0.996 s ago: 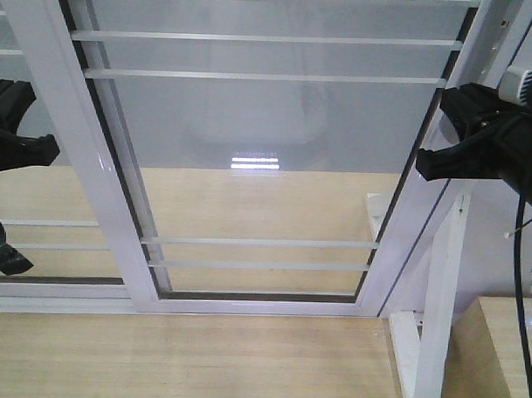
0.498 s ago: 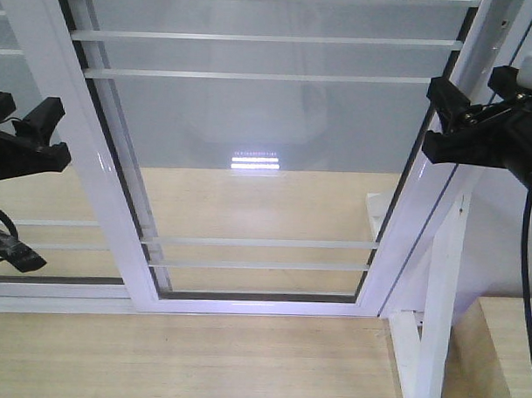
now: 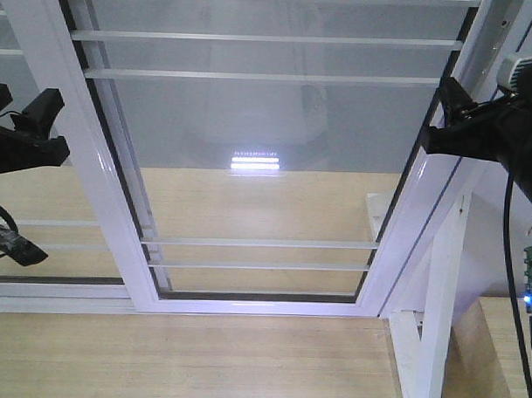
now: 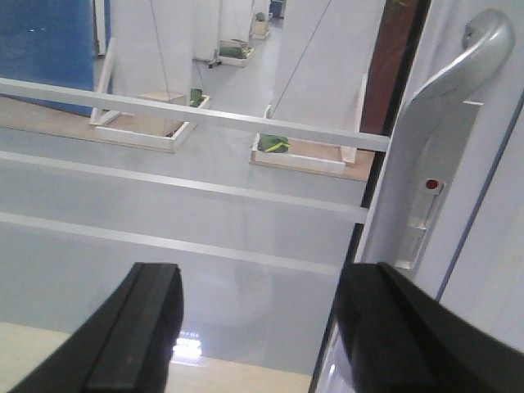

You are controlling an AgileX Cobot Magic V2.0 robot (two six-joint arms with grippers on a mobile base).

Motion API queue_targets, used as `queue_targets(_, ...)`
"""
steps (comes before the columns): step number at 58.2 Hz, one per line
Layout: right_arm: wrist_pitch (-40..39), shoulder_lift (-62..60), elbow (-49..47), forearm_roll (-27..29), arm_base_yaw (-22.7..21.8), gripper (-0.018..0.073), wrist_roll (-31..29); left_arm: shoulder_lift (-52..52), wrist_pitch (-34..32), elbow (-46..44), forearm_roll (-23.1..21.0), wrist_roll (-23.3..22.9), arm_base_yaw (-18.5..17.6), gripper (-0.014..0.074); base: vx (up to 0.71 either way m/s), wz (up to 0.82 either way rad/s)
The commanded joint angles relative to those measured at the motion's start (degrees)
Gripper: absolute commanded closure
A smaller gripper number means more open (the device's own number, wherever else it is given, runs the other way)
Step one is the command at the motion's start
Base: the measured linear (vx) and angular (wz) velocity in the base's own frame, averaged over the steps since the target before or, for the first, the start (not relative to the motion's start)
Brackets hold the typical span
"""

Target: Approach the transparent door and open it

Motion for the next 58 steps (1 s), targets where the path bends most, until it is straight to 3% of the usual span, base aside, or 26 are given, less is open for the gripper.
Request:
queue_targets(1,-6.72,0.12,-2.06,-0.56,-0.22,0.0122,-2.04,-0.91,-5.20,-1.92,-0.44,-0.40,-0.30,0.0084,0.00,0.00)
queue_targets(7,-7.62,1.72,-2.30,-0.62,-0.66,0.0154,-2.12,-0.91,-5.20,-1.92,-0.44,-0.40,-0.30,0.0084,0.00,0.00)
queue_targets(15,-6.19,4.47,-5.90,-0.62,-4.64,0.0186,-0.67,-0.91,-5.20,-1.92,-0.44,-0.40,-0.30,0.0084,0.00,0.00)
queue_targets(28,4.67,9.87,-15.98,-4.24,-12.12,0.0235,3.03,-0.91,-5.20,-1.92,-0.44,-0.40,-0.30,0.0084,0.00,0.00)
queue_targets(43,4.23,16.68,-22.08,-5.58,-12.78,0.0272,2.23,-0.91,-5.01,-1.92,-0.44,-0.40,-0.30,0.0084,0.00,0.00)
queue_targets(58,-0.54,19.60,-22.16,-5.29,-12.73,0.0256,2.16,-0.91,-4.82,-1.92,-0.44,-0.40,-0.30,0.0084,0.00,0.00)
